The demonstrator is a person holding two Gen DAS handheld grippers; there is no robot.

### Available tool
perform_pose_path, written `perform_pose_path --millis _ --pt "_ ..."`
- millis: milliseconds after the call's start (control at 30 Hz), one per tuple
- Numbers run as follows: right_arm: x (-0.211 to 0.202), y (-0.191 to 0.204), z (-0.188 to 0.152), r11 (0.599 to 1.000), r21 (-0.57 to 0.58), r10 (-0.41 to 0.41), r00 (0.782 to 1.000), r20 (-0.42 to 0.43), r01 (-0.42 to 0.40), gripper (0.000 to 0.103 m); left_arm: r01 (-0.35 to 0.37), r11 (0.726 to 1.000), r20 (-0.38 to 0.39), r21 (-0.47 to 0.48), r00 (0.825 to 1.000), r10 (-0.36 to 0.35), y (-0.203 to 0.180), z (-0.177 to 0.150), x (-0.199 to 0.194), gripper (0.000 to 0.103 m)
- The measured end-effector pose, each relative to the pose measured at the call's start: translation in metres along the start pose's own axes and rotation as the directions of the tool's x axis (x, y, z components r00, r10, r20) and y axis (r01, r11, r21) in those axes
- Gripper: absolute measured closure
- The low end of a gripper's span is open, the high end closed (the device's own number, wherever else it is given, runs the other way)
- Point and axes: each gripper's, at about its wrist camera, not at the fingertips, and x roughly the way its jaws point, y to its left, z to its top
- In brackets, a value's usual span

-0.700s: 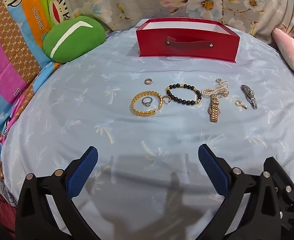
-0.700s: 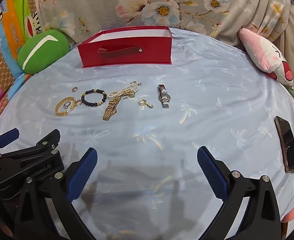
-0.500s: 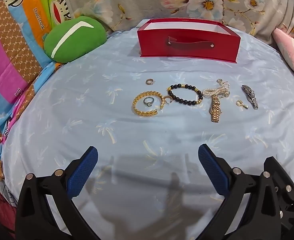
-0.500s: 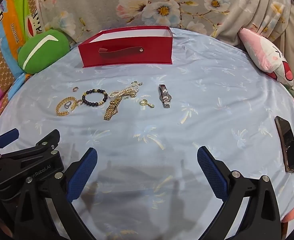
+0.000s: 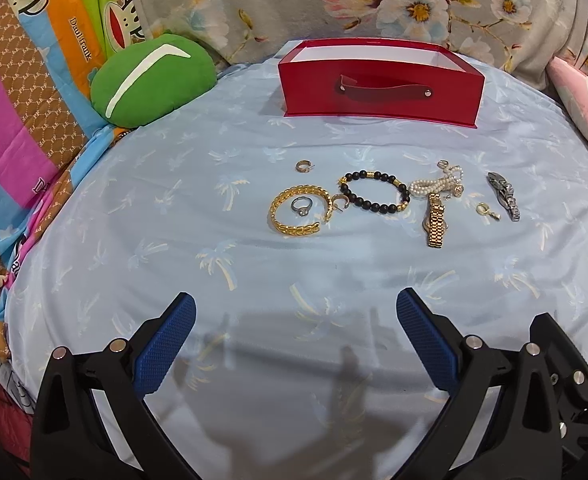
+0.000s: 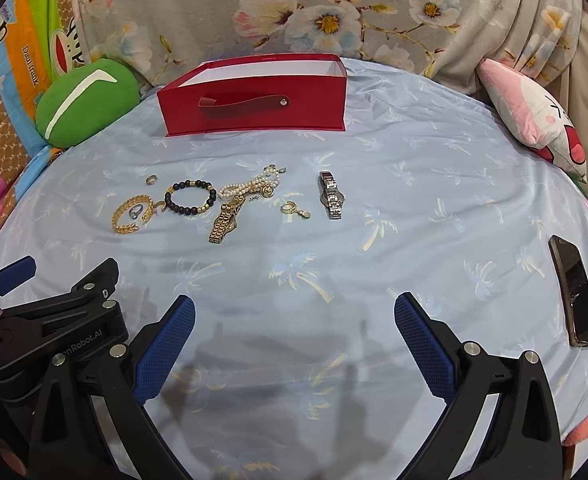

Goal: Organize jewelry

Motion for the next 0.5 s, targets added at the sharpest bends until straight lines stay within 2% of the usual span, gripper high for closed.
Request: perform_pose_path --millis 500 --pt "0.0003 -0.0001 -0.0007 1.000 0.006 0.003 1.000 -0.004 -0.003 0.005 0.000 1.000 -0.005 -0.002 1.000 0.000 0.0012 -0.0018 0.0038 0.005"
